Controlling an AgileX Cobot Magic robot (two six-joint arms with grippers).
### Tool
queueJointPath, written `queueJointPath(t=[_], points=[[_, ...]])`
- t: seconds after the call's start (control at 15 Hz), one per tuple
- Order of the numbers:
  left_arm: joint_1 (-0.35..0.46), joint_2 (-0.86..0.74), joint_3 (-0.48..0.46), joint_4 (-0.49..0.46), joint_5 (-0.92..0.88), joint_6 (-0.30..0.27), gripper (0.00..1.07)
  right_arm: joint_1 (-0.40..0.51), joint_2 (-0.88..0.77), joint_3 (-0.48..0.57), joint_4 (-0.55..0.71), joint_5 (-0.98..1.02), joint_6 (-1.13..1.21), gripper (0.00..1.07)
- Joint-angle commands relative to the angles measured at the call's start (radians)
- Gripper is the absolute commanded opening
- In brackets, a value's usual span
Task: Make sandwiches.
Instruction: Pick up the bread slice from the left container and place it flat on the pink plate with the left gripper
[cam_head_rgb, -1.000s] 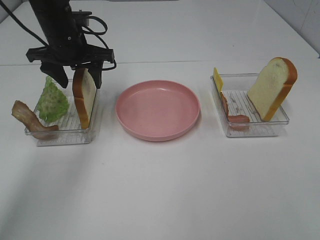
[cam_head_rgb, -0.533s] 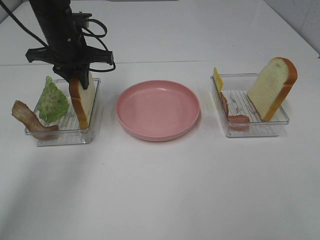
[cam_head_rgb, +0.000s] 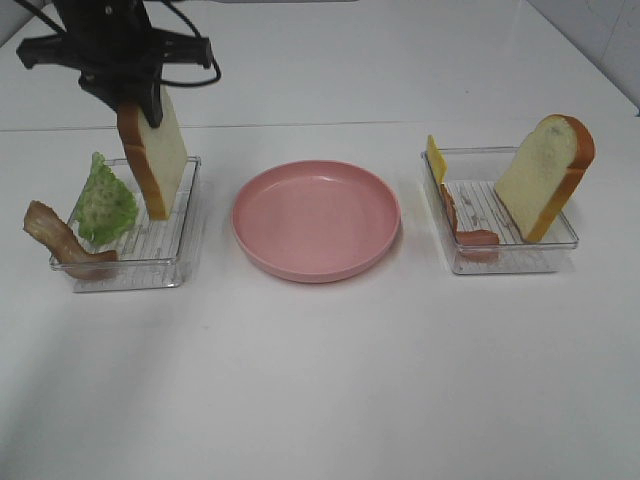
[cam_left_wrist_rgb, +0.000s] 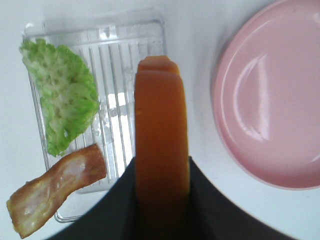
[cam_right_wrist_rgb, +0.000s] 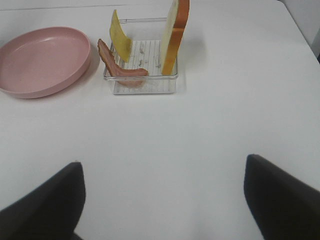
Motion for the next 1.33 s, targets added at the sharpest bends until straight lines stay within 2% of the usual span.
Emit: queueJointPath(t=[0.07, 0.2, 0.27, 0.33, 0.4, 0.53, 0.6, 0.67, 0.73, 0.8, 0.93, 1.33], points=[[0.001, -0.043, -0.039, -0.070, 0.005, 0.046, 0.00, -0.007, -0.013, 0.003, 0.000, -0.011, 0.002, 0.81], [0.025, -0.038, -0.039, -0.224, -0.065, 0.118, 0.00, -0.007, -0.013, 0.003, 0.000, -0.011, 0.002, 0.81], [0.034, -0.031, -0.039, -0.266, -0.080, 0.136, 0.00, -0.007, -0.013, 0.003, 0.000, -0.011, 0.002, 0.81], [0.051, 0.001, -0.037, -0.423, -0.117, 0.215, 0.00, -0.007, -0.013, 0.003, 0.000, -0.011, 0.002, 0.81], [0.055, 0.014, -0.037, -0.459, -0.126, 0.238, 0.00, -0.007, -0.013, 0.003, 0.000, -0.011, 0.002, 0.81], [0.056, 0.075, -0.037, -0.620, -0.165, 0.330, 0.00, -0.007, -0.013, 0.003, 0.000, -0.011, 0.002, 0.81], [0.053, 0.142, -0.037, -0.760, -0.183, 0.395, 0.00, -0.007, -0.013, 0.003, 0.000, -0.011, 0.002, 0.81], [0.053, 0.142, -0.037, -0.760, -0.183, 0.395, 0.00, -0.007, -0.013, 0.003, 0.000, -0.011, 0.002, 0.81], [0.053, 0.180, -0.037, -0.810, -0.198, 0.409, 0.00, -0.007, -0.013, 0.003, 0.000, -0.011, 0.002, 0.81], [0.053, 0.249, -0.037, -0.900, -0.220, 0.420, 0.00, -0.007, -0.013, 0.003, 0.000, -0.011, 0.002, 0.81], [0.053, 0.293, -0.037, -0.953, -0.223, 0.421, 0.00, -0.007, -0.013, 0.003, 0.000, -0.011, 0.002, 0.81], [0.042, 0.383, -0.036, -0.966, -0.227, 0.421, 0.00, -0.007, -0.013, 0.003, 0.000, -0.011, 0.002, 0.81]])
